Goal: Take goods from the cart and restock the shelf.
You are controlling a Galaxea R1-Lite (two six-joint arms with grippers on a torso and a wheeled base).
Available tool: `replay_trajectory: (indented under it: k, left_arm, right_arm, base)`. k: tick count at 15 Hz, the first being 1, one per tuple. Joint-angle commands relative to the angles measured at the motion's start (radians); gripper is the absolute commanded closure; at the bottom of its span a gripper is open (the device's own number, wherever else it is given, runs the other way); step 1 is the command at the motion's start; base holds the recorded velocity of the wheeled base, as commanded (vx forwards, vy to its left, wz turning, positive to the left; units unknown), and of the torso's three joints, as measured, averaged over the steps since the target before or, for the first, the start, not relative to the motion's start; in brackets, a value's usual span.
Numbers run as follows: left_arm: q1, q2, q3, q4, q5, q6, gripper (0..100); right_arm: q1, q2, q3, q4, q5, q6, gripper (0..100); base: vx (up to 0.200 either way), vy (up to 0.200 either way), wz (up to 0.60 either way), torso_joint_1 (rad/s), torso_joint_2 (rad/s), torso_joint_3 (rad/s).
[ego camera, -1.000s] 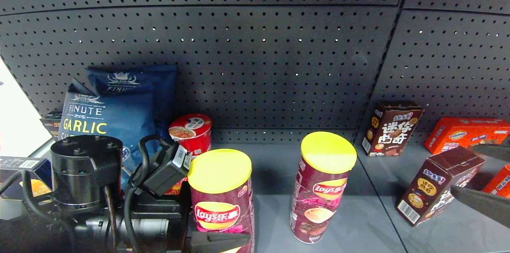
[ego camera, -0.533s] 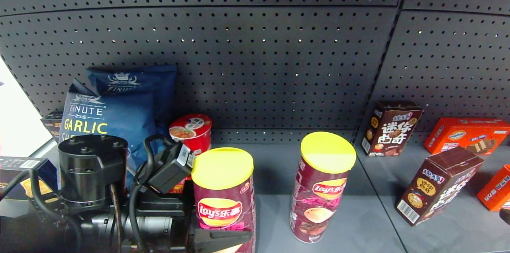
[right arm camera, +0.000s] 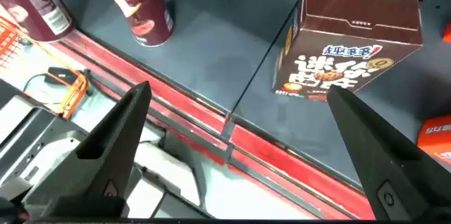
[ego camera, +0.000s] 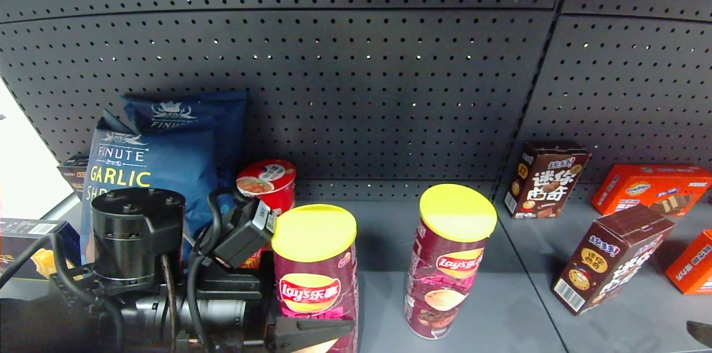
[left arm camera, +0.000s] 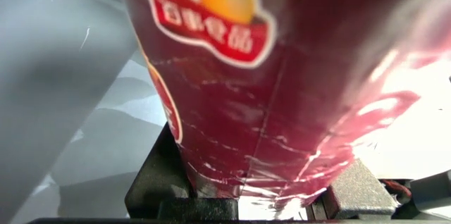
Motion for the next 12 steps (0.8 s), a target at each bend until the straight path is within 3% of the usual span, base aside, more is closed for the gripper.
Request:
replay_trajectory:
  k: [1,7,12]
  left_arm:
    - [0.0,0.011,-0.001,0.002,0.001,0.0,100]
    - [-0.002,0.025,-0.001,0.0,0.001,0.0,100]
    - [-0.002,0.038,-0.022,0.002,-0.002,0.0,100]
  right_arm:
    - [0.008,0.024,0.016,0.001,-0.001,0.009,0]
    - [0.044,0.075,0.125,-0.017,-0.001,0.063,0]
    - [0.018,0.13,0.128,-0.026,0.002,0.061,0]
  base:
    - [0.0,0.0,0.0,0.0,0.0,0.0]
    - [0.0,0.0,0.0,0.0,0.0,0.0]
    - [0.0,0.0,0.0,0.0,0.0,0.0]
